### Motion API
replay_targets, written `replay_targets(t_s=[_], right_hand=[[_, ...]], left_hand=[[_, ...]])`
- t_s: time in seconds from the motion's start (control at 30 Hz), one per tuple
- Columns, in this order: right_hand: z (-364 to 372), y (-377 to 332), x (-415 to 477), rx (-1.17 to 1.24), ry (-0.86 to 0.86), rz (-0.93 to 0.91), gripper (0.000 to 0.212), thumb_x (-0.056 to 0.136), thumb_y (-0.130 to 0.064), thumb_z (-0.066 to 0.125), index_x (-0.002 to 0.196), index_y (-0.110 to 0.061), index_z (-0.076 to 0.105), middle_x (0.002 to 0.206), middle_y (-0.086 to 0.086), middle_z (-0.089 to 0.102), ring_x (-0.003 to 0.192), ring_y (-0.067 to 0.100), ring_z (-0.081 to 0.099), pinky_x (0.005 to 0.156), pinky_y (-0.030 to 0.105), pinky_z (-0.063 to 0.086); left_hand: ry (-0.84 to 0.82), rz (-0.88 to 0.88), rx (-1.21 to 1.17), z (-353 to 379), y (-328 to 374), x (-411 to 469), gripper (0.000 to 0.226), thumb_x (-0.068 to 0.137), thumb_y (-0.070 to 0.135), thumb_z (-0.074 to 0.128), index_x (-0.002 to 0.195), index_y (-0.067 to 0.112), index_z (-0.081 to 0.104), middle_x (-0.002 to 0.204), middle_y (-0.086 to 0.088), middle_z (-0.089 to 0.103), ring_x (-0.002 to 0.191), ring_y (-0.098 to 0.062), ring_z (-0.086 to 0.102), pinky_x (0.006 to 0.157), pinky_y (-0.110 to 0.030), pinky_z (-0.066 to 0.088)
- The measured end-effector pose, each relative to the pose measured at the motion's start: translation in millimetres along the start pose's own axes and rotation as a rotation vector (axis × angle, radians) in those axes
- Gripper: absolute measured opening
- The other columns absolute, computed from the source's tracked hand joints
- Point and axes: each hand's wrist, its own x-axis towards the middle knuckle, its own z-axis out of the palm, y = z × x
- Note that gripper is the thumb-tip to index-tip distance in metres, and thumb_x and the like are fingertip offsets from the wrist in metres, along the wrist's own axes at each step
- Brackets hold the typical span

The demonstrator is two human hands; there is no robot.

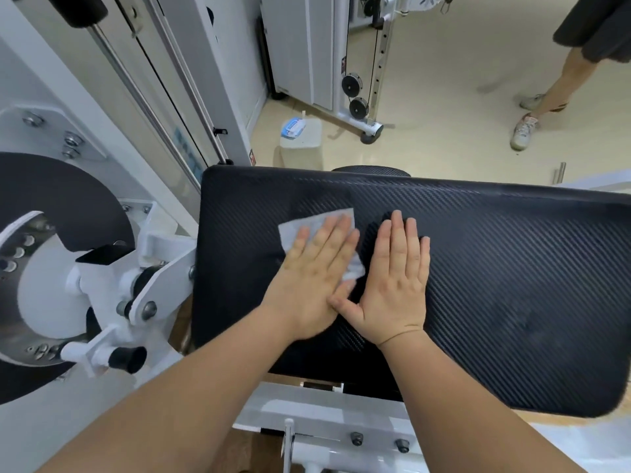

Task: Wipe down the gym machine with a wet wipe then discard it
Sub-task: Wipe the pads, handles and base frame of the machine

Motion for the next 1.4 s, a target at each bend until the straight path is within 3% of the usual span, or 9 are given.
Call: replay_targets(t_s=[0.17,0.27,0.4,0.53,0.63,0.8,0.93,1.17,1.4], right_hand=[[-2,-1,1,-0.047,-0.034,-0.023,0.123,0.083,-0.093,0.023,0.159,0.004,0.020,0.168,0.022,0.017,0.157,0.040,0.012,0.126,0.060,0.009],[-3,-2,2,-0.075,-0.062,-0.023,0.125,0.082,-0.094,0.022,0.160,0.003,0.021,0.168,0.020,0.018,0.156,0.040,0.013,0.126,0.061,0.008],[-3,-3,2,-0.093,-0.087,-0.018,0.125,0.081,-0.095,0.022,0.160,0.001,0.019,0.169,0.019,0.015,0.157,0.039,0.009,0.126,0.060,0.005],[-4,-4,1,-0.112,-0.103,-0.015,0.124,0.080,-0.095,0.024,0.161,-0.002,0.018,0.170,0.018,0.010,0.158,0.036,0.004,0.126,0.060,0.004],[-5,-5,2,-0.124,-0.104,-0.005,0.122,0.081,-0.095,0.023,0.161,-0.003,0.018,0.171,0.018,0.009,0.158,0.036,0.003,0.126,0.060,0.004],[-4,-5,2,-0.130,-0.093,0.002,0.119,0.082,-0.093,0.025,0.161,-0.004,0.019,0.170,0.018,0.010,0.158,0.036,0.004,0.126,0.059,0.002],[-3,-5,2,-0.139,-0.080,0.001,0.117,0.084,-0.092,0.024,0.161,-0.004,0.019,0.170,0.018,0.011,0.157,0.037,0.005,0.126,0.058,0.000],[-3,-6,2,-0.158,-0.061,0.008,0.111,0.088,-0.088,0.027,0.162,-0.005,0.019,0.170,0.018,0.011,0.158,0.036,0.006,0.127,0.057,0.001],[-2,-8,3,-0.198,-0.063,0.028,0.108,0.089,-0.085,0.025,0.162,-0.007,0.019,0.170,0.017,0.012,0.157,0.037,0.006,0.127,0.056,0.001]], left_hand=[[0.032,-0.139,-0.022,31,-20,-80,0.068,0.107,0.050,0.007,0.163,0.011,0.001,0.171,-0.009,-0.006,0.158,-0.026,-0.002,0.125,-0.051,0.005],[0.043,-0.376,-0.097,41,-39,-110,0.070,0.105,0.054,0.005,0.162,0.015,-0.004,0.170,-0.006,-0.013,0.158,-0.025,-0.007,0.126,-0.046,-0.006],[0.060,-0.632,-0.176,42,-12,-104,0.077,0.102,0.055,0.009,0.159,0.011,-0.014,0.167,-0.009,-0.026,0.155,-0.026,-0.021,0.126,-0.051,-0.008],[0.019,-0.406,-0.119,53,37,-105,0.076,0.104,0.056,0.009,0.160,0.006,-0.007,0.169,-0.015,-0.014,0.157,-0.030,-0.013,0.125,-0.053,0.001],[0.035,-0.374,-0.091,61,33,-118,0.074,0.105,0.055,0.007,0.161,0.008,-0.008,0.170,-0.012,-0.012,0.158,-0.028,-0.009,0.125,-0.050,0.001],[0.035,-0.651,-0.141,62,-8,-144,0.077,0.102,0.054,0.014,0.160,0.011,-0.015,0.168,-0.008,-0.023,0.156,-0.023,-0.018,0.128,-0.047,-0.004],[0.078,-0.767,-0.228,58,9,-134,0.082,0.101,0.056,0.015,0.160,0.006,-0.012,0.168,-0.013,-0.022,0.155,-0.028,-0.021,0.126,-0.049,-0.008],[0.006,-0.332,-0.074,76,47,-146,0.077,0.105,0.057,0.006,0.161,0.004,0.007,0.170,-0.015,-0.006,0.158,-0.031,-0.004,0.125,-0.052,0.004],[0.088,-0.705,-0.250,55,-16,-141,0.080,0.101,0.050,0.017,0.160,0.004,-0.010,0.168,-0.013,-0.022,0.156,-0.028,-0.019,0.126,-0.055,-0.001]])
